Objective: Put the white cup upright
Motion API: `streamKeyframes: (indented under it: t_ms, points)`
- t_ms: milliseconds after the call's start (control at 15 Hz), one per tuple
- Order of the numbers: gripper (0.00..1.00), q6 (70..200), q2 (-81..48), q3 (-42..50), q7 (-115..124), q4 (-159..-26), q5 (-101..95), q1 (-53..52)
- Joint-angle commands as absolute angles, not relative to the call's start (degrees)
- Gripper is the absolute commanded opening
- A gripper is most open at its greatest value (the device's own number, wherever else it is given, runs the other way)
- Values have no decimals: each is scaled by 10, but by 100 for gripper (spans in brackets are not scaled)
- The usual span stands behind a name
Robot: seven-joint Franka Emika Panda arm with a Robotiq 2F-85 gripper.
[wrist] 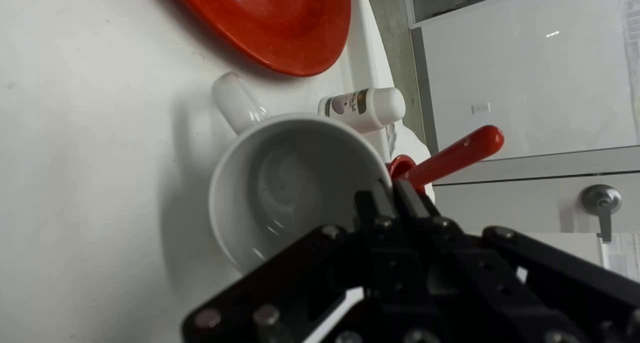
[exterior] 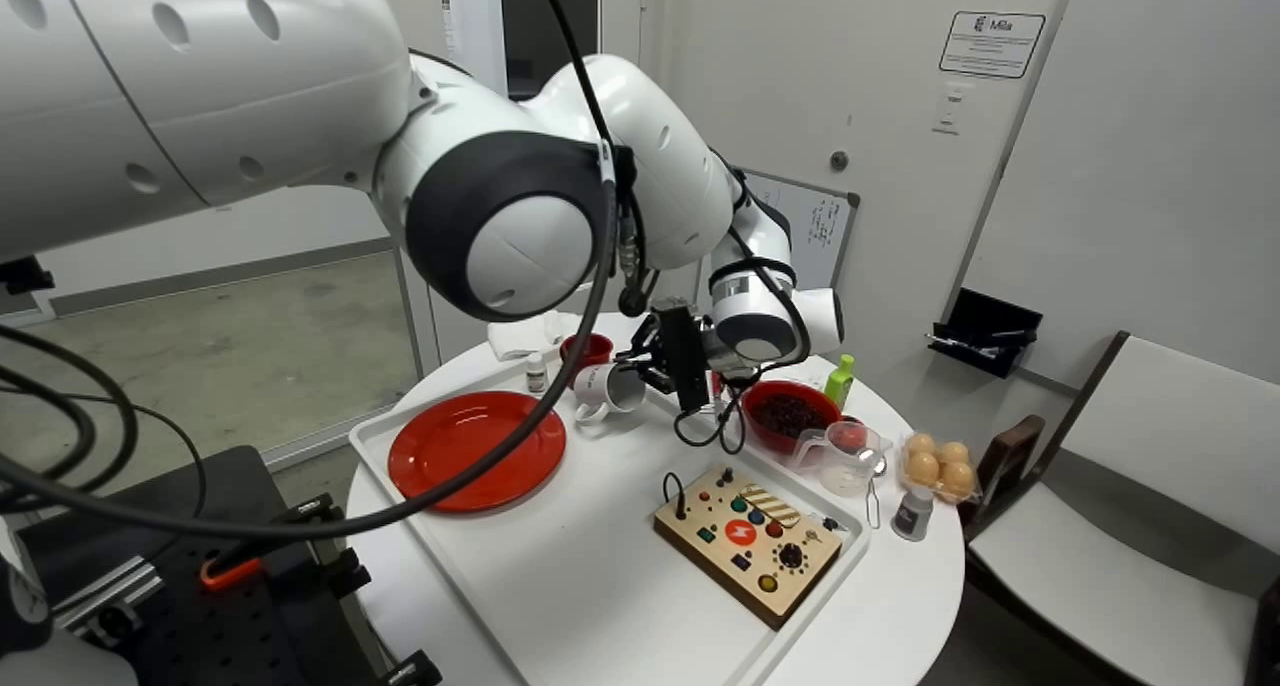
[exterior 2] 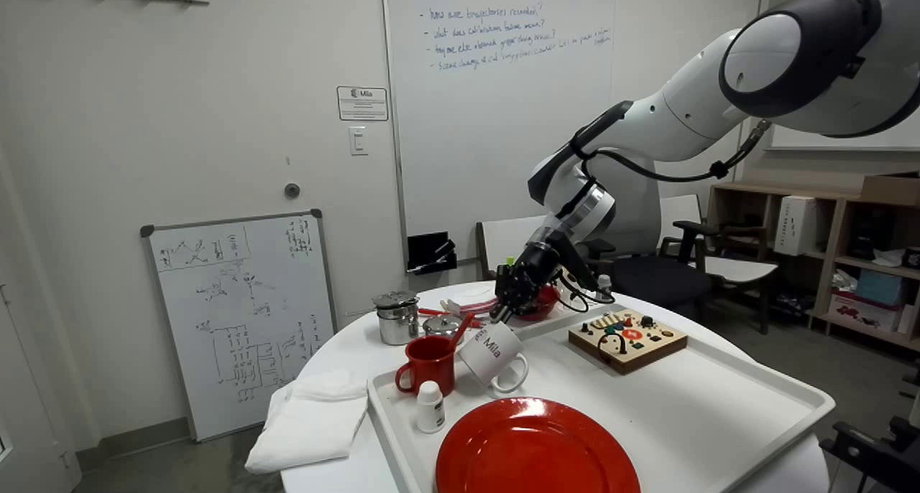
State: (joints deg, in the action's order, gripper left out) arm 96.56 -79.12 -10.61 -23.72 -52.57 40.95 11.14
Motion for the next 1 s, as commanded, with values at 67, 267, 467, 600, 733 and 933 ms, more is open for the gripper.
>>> streamKeyframes:
  t_ms: [67,267,467,600,733,933]
  points:
    - [3,993,-734,-93,-240,-567,401,111]
    - [2,1008,-692,-80,-242,-600,386,105]
    - [2,1008,-646,-63,-238,-642,364,94]
    - [2,1003,-614,-51,-236,-676,343,84]
    - [2,1006,-585,-37,-228,-711,319,71]
    - [2,1047,-556,-41,-187,-755,252,65]
